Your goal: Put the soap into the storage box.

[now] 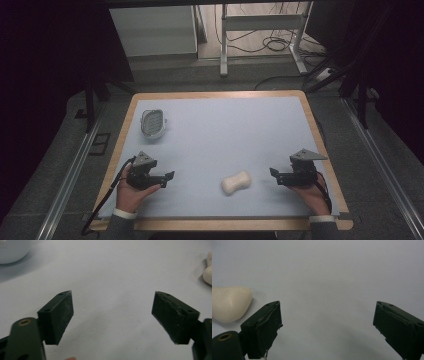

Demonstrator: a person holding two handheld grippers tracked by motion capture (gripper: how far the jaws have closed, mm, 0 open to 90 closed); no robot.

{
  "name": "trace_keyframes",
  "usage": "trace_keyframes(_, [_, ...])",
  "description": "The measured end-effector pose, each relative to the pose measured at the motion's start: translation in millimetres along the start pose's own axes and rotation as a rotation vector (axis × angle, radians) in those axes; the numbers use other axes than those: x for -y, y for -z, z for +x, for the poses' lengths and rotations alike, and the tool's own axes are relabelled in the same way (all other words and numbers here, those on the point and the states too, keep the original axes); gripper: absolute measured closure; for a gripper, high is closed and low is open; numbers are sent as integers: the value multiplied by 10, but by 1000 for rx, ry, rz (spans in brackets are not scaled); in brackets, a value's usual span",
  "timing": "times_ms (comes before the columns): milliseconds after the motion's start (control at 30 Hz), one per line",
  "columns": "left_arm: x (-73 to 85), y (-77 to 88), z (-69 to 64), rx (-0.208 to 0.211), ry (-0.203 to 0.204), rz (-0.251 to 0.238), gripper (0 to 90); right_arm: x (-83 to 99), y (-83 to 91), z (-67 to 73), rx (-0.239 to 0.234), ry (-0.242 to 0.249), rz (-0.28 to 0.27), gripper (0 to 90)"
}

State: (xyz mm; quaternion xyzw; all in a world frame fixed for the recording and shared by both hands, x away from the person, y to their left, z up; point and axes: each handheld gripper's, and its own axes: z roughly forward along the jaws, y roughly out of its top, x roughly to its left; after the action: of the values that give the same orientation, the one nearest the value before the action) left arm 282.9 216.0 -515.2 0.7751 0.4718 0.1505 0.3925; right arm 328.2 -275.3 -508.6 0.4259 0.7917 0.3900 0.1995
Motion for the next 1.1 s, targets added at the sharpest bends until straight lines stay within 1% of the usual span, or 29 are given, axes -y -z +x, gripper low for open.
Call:
trace_keyframes(33, [-4,7,2,0,-1,4,195,1,3,-6,-10,-2,-4,84])
trace_keyframes(67, [-5,13,0,-1,-4,6,203,11,4,-14,-23,-9,-19,91])
trace_keyframes(167, [-19,27,-22,-3,-14,9,203,62,-8,-51,-61,-55,-59,104])
trace_keyframes(200, [-23,40,-29,1,-17,4,199,63,-15,-56,-49,-54,-51,104])
trace_keyframes(267, [-28,79,-39,13,-18,-9,193,50,-3,-47,-30,-29,-56,123])
trace_keyframes(300, [-31,100,-44,17,-11,-16,191,46,12,-43,-31,-29,-65,134])
trace_keyframes(367, [-35,119,-45,22,-10,-25,192,46,19,-42,-38,-31,-72,137])
trace_keyframes(400, [-38,146,-55,35,-4,-30,198,42,17,-46,-26,-13,-52,138])
trace_keyframes(433, [-36,151,-66,41,-3,-22,204,41,12,-47,-23,-2,-46,140])
trace_keyframes(467, [-36,151,-66,41,-3,-22,206,41,12,-47,-23,-2,-46,140])
trace_keyframes(500, [-33,142,-85,43,-15,-8,207,38,-6,-61,-26,10,-35,146])
trace_keyframes(533, [-31,138,-96,38,-15,-3,207,38,-15,-71,-28,15,-27,148])
trace_keyframes(633, [-46,130,-108,39,-15,1,208,49,-36,-102,-41,30,-7,150])
trace_keyframes(667, [-56,130,-109,38,-19,1,209,57,-36,-120,-48,30,-4,150])
trace_keyframes(733, [-69,124,-121,37,-12,-6,209,77,-27,-157,-54,21,0,153])
trace_keyframes(833, [-83,101,-145,34,-20,4,210,95,-6,-210,-55,3,-8,157])
trace_keyframes(967, [-91,99,-168,39,-24,8,215,92,26,-235,-54,-3,-13,160])
trace_keyframes(1000, [-104,103,-171,47,-23,9,218,85,62,-256,-53,-7,-23,162])
trace_keyframes(1100, [-115,109,-178,52,-24,8,226,75,128,-299,-48,-19,-38,164])
